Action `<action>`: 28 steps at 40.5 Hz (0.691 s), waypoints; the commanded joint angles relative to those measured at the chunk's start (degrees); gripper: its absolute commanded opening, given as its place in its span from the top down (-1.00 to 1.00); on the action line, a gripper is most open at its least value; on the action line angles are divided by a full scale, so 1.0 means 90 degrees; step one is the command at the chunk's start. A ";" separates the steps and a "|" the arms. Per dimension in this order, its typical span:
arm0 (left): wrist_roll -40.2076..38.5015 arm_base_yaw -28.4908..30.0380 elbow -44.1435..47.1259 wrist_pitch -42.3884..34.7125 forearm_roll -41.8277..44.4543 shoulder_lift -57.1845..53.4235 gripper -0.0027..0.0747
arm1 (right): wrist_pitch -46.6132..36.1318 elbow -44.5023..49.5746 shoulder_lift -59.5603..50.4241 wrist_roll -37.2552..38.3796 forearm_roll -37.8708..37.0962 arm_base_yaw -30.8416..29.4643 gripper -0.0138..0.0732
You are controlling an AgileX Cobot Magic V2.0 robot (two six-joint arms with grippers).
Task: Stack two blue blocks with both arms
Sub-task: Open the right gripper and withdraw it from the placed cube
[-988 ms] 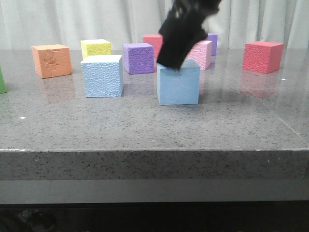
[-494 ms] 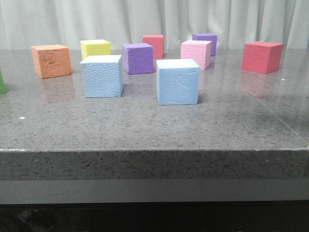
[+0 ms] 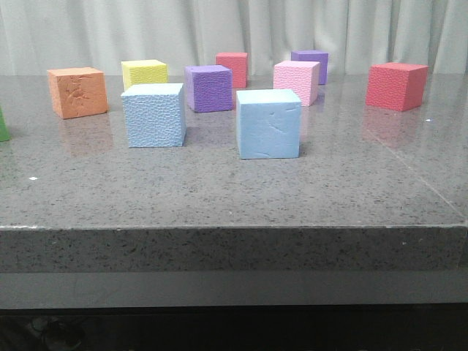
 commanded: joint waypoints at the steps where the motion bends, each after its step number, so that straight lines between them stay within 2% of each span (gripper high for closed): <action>1: 0.0442 -0.0303 -0.0218 -0.0490 -0.0471 0.0068 -0.39 | -0.0354 -0.0066 -0.0218 0.0100 -0.0057 -0.0026 -0.82; 5: 0.1137 -0.0773 -0.0297 -0.0535 -0.1143 0.0157 -0.40 | -0.0335 -0.0066 -0.0233 0.0100 -0.0057 -0.0026 -0.82; 9: 0.1250 -0.1222 -0.0469 -0.0559 -0.1278 0.0389 -0.42 | -0.0326 -0.0066 -0.0227 0.0100 -0.0057 -0.0026 -0.82; 15: 0.1366 -0.1946 -0.0796 -0.0789 -0.1278 0.1031 -0.63 | -0.0327 -0.0066 -0.0196 0.0100 -0.0057 -0.0026 -0.82; 21: 0.1378 -0.2678 -0.1395 -0.0884 -0.0918 0.1994 -0.69 | -0.0327 -0.0066 -0.0196 0.0100 -0.0057 -0.0026 -0.82; 25: 0.1251 -0.2943 -0.1904 -0.0837 -0.0606 0.2781 -0.69 | -0.0334 -0.0066 -0.0196 0.0100 -0.0057 -0.0026 -0.82; 28: 0.0796 -0.2953 -0.2390 -0.0650 -0.0276 0.3500 -0.69 | -0.0328 -0.0066 -0.0196 0.0100 -0.0057 -0.0026 -0.82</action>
